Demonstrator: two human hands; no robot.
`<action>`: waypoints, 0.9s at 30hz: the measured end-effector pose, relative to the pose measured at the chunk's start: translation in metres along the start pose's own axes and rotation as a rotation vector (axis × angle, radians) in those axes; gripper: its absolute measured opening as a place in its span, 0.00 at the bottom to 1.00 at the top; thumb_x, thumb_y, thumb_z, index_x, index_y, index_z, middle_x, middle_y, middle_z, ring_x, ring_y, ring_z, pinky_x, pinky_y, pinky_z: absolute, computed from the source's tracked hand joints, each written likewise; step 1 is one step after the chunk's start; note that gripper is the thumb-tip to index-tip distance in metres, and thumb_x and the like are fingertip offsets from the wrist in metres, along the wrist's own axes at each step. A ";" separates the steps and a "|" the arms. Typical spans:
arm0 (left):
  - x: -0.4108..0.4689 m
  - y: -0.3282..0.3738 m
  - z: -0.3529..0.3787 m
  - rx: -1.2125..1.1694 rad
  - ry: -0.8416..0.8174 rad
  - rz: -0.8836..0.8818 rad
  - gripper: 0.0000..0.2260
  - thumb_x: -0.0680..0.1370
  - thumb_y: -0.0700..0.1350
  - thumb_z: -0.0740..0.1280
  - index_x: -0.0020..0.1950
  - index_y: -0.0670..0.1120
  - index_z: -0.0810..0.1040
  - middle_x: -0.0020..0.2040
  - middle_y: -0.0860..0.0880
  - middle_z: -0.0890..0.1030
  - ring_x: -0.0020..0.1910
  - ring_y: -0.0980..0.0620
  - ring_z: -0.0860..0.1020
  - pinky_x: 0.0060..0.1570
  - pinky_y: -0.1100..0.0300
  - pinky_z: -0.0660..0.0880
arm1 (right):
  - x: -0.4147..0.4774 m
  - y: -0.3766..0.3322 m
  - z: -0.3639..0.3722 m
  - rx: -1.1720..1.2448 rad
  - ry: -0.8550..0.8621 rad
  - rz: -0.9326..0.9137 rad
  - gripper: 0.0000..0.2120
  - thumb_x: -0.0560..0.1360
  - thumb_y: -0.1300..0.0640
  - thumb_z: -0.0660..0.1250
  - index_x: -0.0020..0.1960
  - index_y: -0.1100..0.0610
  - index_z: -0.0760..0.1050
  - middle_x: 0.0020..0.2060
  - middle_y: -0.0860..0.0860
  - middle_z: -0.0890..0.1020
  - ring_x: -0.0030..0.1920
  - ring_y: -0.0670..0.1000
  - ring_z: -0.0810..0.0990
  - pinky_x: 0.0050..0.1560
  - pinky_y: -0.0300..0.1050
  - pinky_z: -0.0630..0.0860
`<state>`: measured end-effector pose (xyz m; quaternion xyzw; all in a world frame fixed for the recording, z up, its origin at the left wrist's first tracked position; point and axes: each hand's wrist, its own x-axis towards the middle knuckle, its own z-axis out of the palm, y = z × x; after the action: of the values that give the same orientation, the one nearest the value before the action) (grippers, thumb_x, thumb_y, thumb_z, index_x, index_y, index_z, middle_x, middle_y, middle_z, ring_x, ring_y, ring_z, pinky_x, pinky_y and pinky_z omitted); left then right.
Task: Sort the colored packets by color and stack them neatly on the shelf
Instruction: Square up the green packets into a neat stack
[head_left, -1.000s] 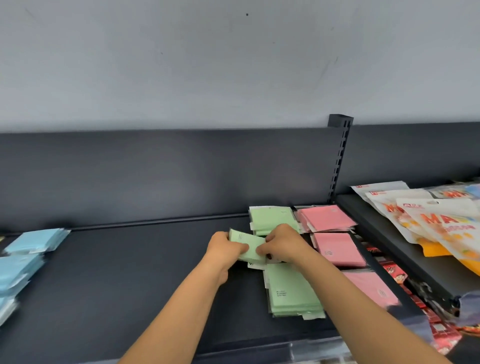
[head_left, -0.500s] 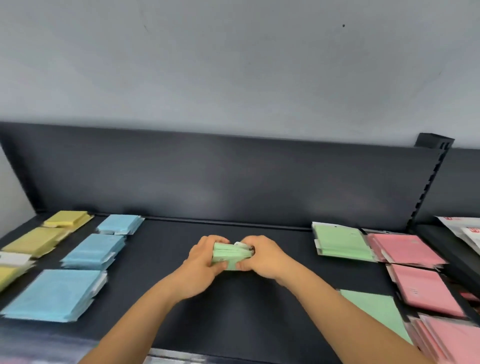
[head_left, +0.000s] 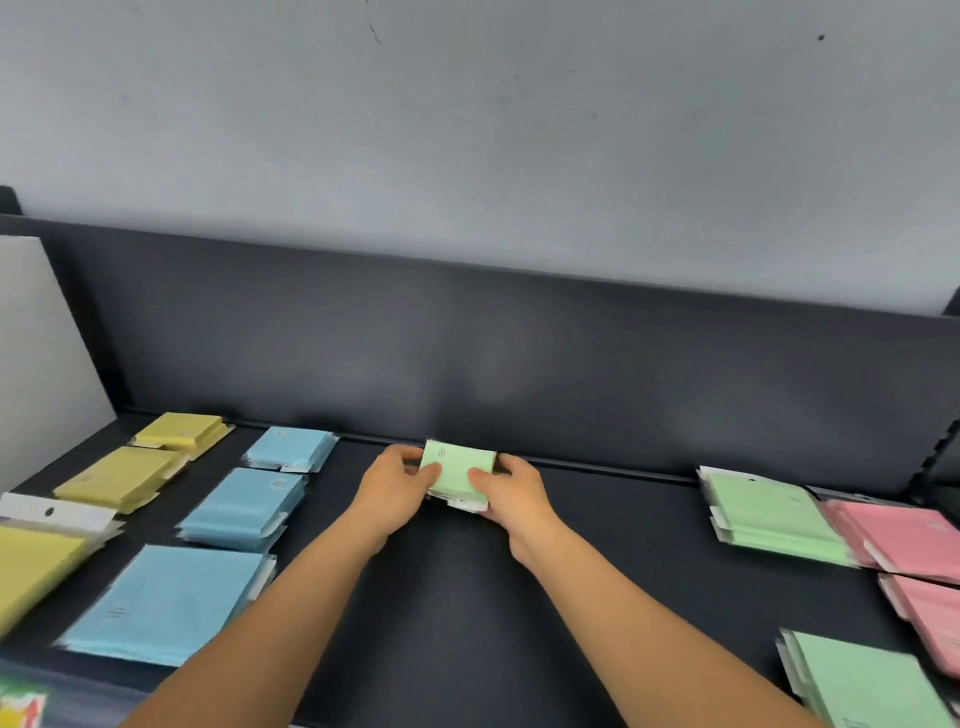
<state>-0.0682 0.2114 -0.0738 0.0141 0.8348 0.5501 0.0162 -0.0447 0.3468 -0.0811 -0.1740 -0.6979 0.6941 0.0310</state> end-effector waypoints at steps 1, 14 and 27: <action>0.006 -0.001 0.002 0.021 0.015 0.006 0.14 0.77 0.45 0.65 0.62 0.44 0.73 0.55 0.47 0.79 0.52 0.50 0.77 0.51 0.59 0.71 | 0.004 0.001 0.002 0.025 0.010 0.008 0.25 0.73 0.64 0.66 0.69 0.59 0.67 0.60 0.54 0.78 0.58 0.52 0.79 0.61 0.52 0.75; 0.014 -0.022 0.020 0.429 0.127 0.250 0.18 0.81 0.51 0.55 0.68 0.46 0.70 0.54 0.44 0.81 0.55 0.42 0.72 0.53 0.55 0.67 | 0.018 0.001 0.013 -0.419 0.118 -0.093 0.18 0.77 0.55 0.60 0.66 0.59 0.70 0.59 0.53 0.77 0.60 0.53 0.76 0.59 0.45 0.72; 0.000 0.020 0.015 0.313 0.090 0.264 0.21 0.80 0.46 0.60 0.71 0.40 0.65 0.65 0.42 0.74 0.67 0.40 0.67 0.67 0.51 0.62 | -0.045 -0.027 -0.078 -0.295 -0.047 0.054 0.26 0.76 0.51 0.65 0.70 0.59 0.66 0.63 0.51 0.75 0.61 0.51 0.75 0.68 0.50 0.69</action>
<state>-0.0671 0.2335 -0.0611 0.1013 0.9009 0.4110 -0.0956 0.0141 0.4093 -0.0428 -0.1789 -0.7879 0.5884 -0.0300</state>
